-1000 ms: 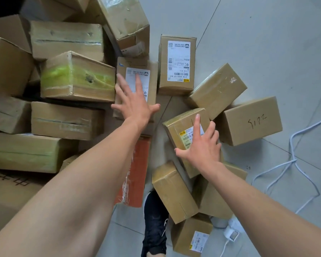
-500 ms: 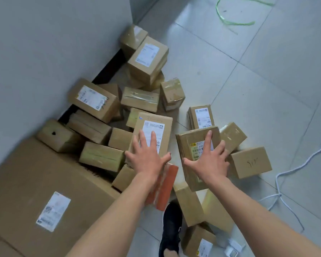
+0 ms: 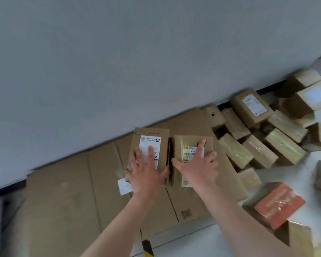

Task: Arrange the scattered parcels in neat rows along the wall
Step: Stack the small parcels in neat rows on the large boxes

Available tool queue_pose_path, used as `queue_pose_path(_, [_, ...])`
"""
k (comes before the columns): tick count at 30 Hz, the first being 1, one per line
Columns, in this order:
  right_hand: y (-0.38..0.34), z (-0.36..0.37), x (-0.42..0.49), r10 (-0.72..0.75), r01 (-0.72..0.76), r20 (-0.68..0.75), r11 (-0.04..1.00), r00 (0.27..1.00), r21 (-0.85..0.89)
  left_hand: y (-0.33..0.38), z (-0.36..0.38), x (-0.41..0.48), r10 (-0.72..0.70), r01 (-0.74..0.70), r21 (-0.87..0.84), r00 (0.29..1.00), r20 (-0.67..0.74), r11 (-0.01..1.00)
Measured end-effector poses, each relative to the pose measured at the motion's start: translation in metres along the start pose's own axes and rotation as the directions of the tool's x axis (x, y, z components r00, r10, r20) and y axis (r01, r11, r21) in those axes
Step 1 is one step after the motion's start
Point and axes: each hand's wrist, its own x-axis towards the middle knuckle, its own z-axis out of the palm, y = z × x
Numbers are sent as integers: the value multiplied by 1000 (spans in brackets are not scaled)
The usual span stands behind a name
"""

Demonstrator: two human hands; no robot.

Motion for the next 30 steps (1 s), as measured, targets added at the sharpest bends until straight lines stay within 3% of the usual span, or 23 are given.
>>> queue_pose_path(9, [-257, 268, -165, -263, 282, 158, 953, 952, -107, -393, 52, -3, -354, 354, -14, 935, 3, 935])
queue_pose_path(14, [-357, 373, -209, -377, 401, 159, 901, 912, -164, -535, 84, 12, -453, 452, -49, 892, 2, 891])
queue_pose_path(20, [-436, 441, -197, -463, 473, 98, 856, 881, -210, -610, 118, 72, -479, 477, -92, 878, 2, 874])
queue_pose_path(27, [-453, 459, -165, -512, 507, 30, 837, 858, -206, -602, 152, 113, -457, 462, -171, 887, 67, 870])
queue_pose_path(30, [-450, 461, -152, -539, 537, 51, 817, 840, -209, -593, 163, 107, -439, 435, -169, 898, 12, 884])
